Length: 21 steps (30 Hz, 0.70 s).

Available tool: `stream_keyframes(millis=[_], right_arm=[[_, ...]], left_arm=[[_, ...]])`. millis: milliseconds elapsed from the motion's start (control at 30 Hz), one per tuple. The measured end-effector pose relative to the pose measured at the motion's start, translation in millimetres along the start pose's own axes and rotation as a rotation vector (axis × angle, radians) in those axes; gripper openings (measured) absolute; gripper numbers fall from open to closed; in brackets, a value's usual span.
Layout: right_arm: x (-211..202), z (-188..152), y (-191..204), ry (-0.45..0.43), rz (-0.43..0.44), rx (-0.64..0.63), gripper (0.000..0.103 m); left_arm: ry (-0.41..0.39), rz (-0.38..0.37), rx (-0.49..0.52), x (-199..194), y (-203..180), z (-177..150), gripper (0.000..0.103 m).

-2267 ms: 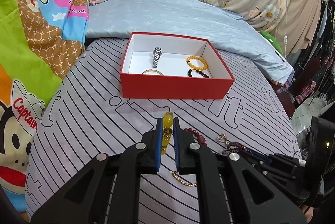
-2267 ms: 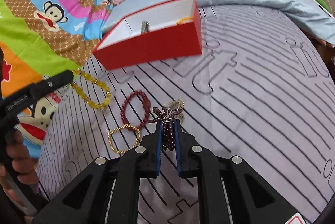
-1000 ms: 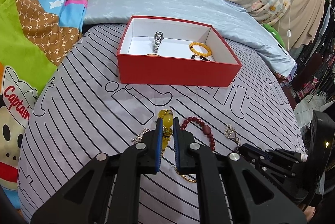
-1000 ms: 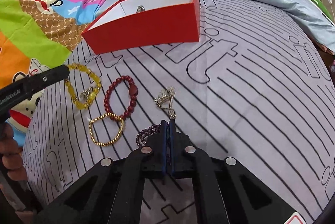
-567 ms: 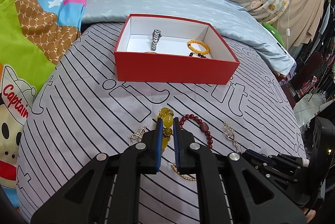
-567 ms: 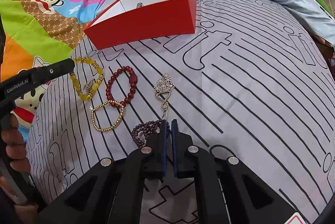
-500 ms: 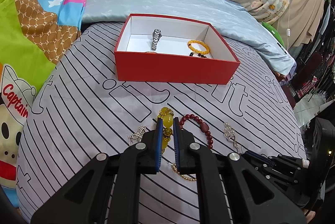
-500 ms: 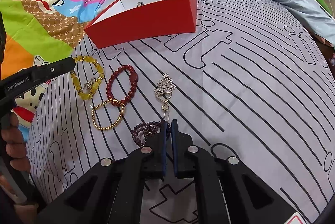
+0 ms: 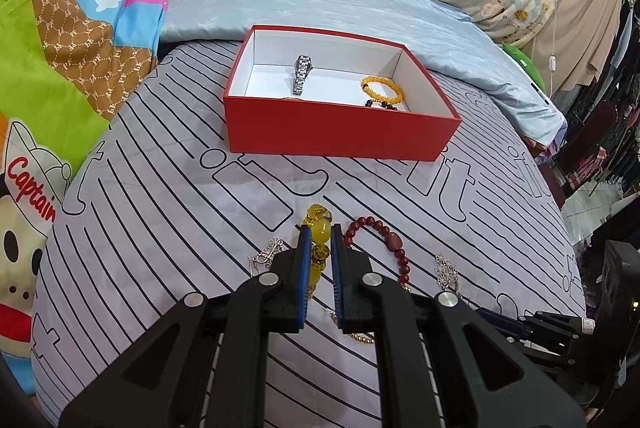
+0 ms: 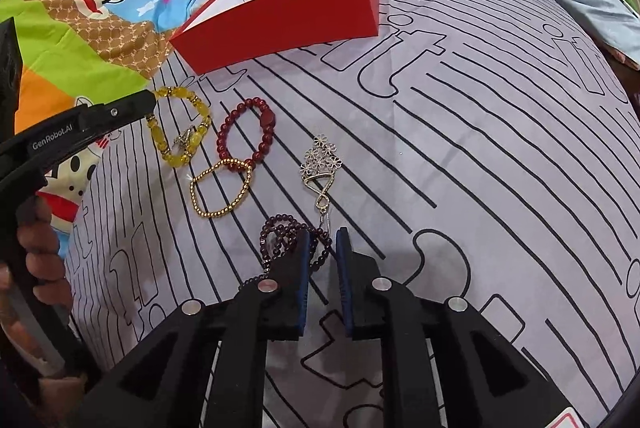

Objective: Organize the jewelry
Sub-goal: 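Lift the yellow bracelet with the left tool while the right tool lifts the dark bead bracelet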

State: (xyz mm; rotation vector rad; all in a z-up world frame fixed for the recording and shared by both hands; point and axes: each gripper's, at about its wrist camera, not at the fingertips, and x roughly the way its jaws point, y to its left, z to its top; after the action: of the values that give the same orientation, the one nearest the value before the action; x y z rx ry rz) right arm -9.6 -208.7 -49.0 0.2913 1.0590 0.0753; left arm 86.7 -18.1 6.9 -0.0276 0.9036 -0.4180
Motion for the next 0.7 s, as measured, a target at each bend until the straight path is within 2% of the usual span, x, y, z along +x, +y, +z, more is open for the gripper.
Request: stream_keyframes(millis=[200, 400, 633, 700], right_arm=[[-13.7, -4.5, -4.7, -0.018, 0.021, 0.044, 0.018], [-10.6, -14.0, -3.0, 0.017, 0.036, 0.061, 0.018], [-14.0, -15.0, -11.1, -0.016, 0.1, 0.173, 0.019], [-14.0, -16.7, -6.9, -0.003, 0.113, 0.165, 0.021]], left_arm=[[0.001, -0.003, 0.0, -1.1, -0.4, -0.6, 0.009], [0.006, -0.005, -0.004, -2.0, -1.1, -3.9, 0.009], [0.013, 0.0, 0.0, -2.6, -1.1, -7.4, 0.009], [0.013, -0.002, -0.004, -2.4, -0.1, -6.9, 0.009]])
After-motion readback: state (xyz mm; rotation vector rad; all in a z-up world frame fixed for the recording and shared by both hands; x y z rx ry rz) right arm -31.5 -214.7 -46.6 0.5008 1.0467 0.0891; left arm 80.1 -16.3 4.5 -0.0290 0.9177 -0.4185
